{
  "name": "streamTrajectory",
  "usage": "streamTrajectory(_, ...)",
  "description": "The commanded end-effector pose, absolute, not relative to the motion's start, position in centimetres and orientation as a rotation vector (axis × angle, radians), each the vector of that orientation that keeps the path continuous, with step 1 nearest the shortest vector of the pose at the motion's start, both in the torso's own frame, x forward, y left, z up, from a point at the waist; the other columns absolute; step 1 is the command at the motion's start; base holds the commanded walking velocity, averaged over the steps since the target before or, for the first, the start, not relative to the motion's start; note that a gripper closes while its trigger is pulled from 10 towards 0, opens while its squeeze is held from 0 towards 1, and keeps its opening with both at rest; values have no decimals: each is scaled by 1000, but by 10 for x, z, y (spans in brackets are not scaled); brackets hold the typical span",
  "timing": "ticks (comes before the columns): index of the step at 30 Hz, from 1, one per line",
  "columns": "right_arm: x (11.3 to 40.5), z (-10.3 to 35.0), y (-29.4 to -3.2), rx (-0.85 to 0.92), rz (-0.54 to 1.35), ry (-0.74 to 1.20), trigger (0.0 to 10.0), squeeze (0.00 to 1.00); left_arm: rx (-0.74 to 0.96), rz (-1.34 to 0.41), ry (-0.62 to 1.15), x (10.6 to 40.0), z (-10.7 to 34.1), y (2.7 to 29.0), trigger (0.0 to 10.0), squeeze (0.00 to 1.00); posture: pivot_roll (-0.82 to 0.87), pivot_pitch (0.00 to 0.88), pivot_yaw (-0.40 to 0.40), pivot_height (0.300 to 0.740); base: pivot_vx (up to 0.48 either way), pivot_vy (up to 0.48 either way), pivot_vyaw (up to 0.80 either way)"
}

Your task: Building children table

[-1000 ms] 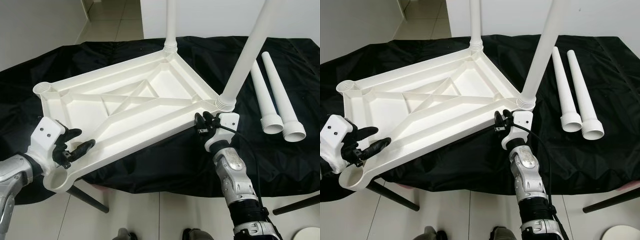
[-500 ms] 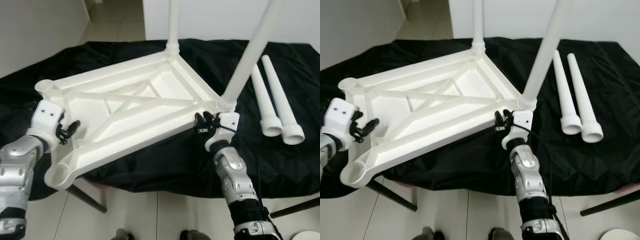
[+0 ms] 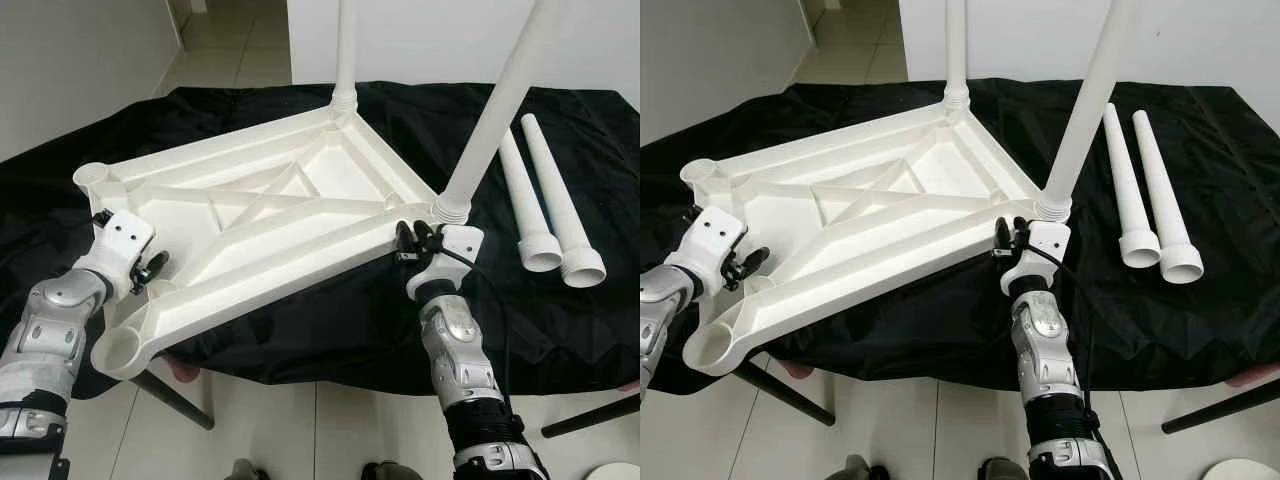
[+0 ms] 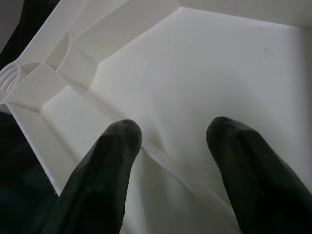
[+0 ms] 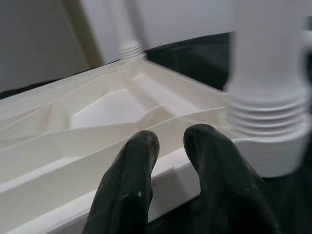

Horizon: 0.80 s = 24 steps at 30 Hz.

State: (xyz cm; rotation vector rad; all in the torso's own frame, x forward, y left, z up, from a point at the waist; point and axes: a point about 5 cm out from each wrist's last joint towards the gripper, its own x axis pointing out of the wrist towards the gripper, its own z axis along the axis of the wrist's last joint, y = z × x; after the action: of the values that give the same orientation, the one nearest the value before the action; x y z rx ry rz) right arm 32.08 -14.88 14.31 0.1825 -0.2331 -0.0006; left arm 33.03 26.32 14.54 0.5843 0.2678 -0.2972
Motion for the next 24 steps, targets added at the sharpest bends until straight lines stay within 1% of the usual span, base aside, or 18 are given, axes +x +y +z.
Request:
streamTrajectory(1,319,132,-154,211,-85,-196,10000,0,615,-214,348,321,117,268,10000,0,-73,78,69,740,0,0,0)
streamTrajectory(4,319,121,-160,251,-189,-145,10000,0,629,-268,364,316,109,263,10000,0,-65,78,65,740,0,0,0)
streamTrajectory(8,320,118,-161,264,-200,-126,10000,0,631,-272,367,315,108,263,10000,0,-65,78,65,740,0,0,0)
streamTrajectory(12,326,106,-156,320,-185,-55,10000,0,628,-298,388,311,100,264,10000,0,-54,78,61,740,0,0,0)
streamTrajectory(21,340,111,-159,319,-162,-39,10000,0,641,-395,385,300,90,249,10000,0,-45,91,65,740,0,0,0)
streamTrajectory(22,348,115,-161,299,-148,-29,10000,0,641,-491,389,291,83,233,10000,0,-38,106,65,740,0,0,0)
streamTrajectory(24,355,119,-162,285,-132,-21,10000,0,651,-584,384,283,79,220,10000,0,-38,106,65,740,0,0,0)
